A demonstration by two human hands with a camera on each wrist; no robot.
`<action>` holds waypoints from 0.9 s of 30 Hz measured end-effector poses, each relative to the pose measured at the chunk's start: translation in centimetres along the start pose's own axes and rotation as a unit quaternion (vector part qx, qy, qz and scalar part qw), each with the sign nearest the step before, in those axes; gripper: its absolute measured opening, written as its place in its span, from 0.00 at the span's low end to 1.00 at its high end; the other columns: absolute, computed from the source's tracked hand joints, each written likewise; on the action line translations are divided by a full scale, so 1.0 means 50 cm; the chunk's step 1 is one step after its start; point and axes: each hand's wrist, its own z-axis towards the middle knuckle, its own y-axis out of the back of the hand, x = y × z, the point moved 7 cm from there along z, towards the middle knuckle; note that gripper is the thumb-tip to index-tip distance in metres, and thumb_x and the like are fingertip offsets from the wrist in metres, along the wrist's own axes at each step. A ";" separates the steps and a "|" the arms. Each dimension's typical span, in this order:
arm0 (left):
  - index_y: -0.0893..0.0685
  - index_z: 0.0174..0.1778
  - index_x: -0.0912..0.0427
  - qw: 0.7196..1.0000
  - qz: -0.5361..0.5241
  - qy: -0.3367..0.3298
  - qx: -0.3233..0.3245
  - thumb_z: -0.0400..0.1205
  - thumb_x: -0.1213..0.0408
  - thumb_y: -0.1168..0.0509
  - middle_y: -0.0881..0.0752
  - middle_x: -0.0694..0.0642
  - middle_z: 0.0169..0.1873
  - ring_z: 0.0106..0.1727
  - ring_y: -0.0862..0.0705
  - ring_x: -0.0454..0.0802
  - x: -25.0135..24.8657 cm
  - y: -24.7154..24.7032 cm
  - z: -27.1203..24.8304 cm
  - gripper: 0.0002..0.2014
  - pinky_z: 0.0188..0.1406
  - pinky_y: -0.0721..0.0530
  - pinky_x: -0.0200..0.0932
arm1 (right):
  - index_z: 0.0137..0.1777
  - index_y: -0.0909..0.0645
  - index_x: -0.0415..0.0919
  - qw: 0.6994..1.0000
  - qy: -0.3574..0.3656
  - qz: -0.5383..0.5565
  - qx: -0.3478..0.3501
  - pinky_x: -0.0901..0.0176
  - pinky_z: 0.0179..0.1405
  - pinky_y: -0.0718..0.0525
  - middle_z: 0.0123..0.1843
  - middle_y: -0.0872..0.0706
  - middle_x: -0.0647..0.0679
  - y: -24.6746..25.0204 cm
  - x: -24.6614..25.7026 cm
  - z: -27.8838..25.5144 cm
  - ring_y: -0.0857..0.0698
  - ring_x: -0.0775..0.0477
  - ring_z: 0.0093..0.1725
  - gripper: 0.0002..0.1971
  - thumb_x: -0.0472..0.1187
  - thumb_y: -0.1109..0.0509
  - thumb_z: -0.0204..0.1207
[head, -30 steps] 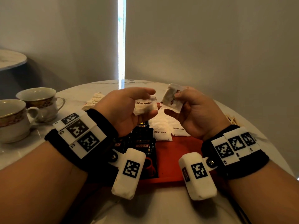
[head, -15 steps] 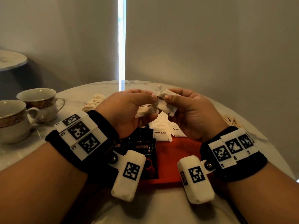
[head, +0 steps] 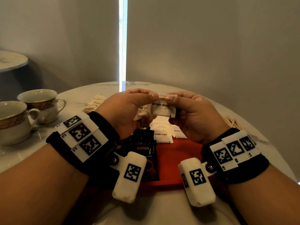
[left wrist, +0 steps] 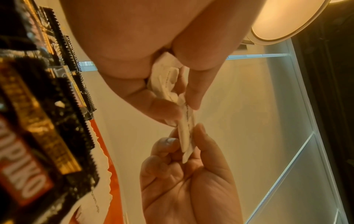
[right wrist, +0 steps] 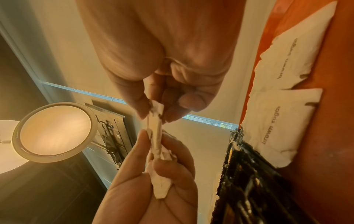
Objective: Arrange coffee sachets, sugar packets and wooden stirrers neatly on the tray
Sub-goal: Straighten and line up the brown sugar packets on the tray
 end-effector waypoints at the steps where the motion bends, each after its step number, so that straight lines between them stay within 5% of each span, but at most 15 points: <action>1: 0.13 0.45 0.59 1.000 -0.004 -0.002 0.000 0.80 0.65 0.28 0.10 0.62 0.42 0.33 0.13 0.54 0.000 -0.001 0.000 0.02 0.25 0.16 0.40 | 0.51 0.15 0.33 1.000 0.001 -0.001 -0.001 0.56 0.30 0.27 0.37 0.13 0.41 0.001 0.000 0.001 0.18 0.46 0.34 0.14 0.39 0.25 0.67; 5: 0.14 0.49 0.62 1.000 -0.015 -0.006 -0.002 0.81 0.62 0.29 0.12 0.63 0.41 0.34 0.14 0.54 0.001 -0.003 0.000 0.07 0.27 0.15 0.40 | 0.48 0.16 0.34 1.000 0.004 -0.008 -0.006 0.57 0.27 0.28 0.36 0.12 0.42 0.005 -0.002 0.004 0.16 0.47 0.32 0.03 0.33 0.29 0.77; 11: 0.15 0.50 0.62 0.999 -0.029 -0.001 -0.018 0.83 0.62 0.30 0.13 0.59 0.36 0.28 0.14 0.50 0.003 -0.001 0.002 0.07 0.25 0.15 0.38 | 0.47 0.16 0.34 1.000 0.003 -0.009 -0.014 0.59 0.26 0.27 0.36 0.12 0.40 0.013 -0.002 0.010 0.16 0.46 0.32 0.05 0.34 0.27 0.73; 16: 0.16 0.55 0.64 0.999 -0.046 0.010 -0.013 0.82 0.63 0.30 0.13 0.61 0.42 0.29 0.14 0.51 0.006 0.000 0.004 0.10 0.25 0.15 0.38 | 0.45 0.17 0.36 1.000 -0.003 -0.011 -0.017 0.57 0.28 0.29 0.37 0.12 0.39 0.016 -0.002 0.011 0.15 0.44 0.34 0.03 0.30 0.31 0.79; 22: 0.14 0.47 0.62 0.998 -0.062 0.014 -0.011 0.82 0.65 0.31 0.17 0.58 0.37 0.29 0.15 0.50 0.000 0.008 0.008 0.04 0.23 0.17 0.38 | 0.51 0.19 0.39 0.992 -0.006 0.018 -0.123 0.63 0.22 0.27 0.43 0.08 0.42 0.112 0.009 0.035 0.09 0.45 0.39 0.03 0.33 0.33 0.82; 27: 0.14 0.44 0.61 0.999 -0.046 0.012 -0.021 0.81 0.64 0.29 0.15 0.59 0.38 0.32 0.14 0.51 -0.001 0.013 0.009 0.04 0.25 0.15 0.39 | 0.53 0.15 0.40 0.978 -0.137 -0.098 -0.121 0.63 0.20 0.33 0.41 0.13 0.43 0.172 -0.040 0.039 0.19 0.51 0.30 0.08 0.34 0.36 0.82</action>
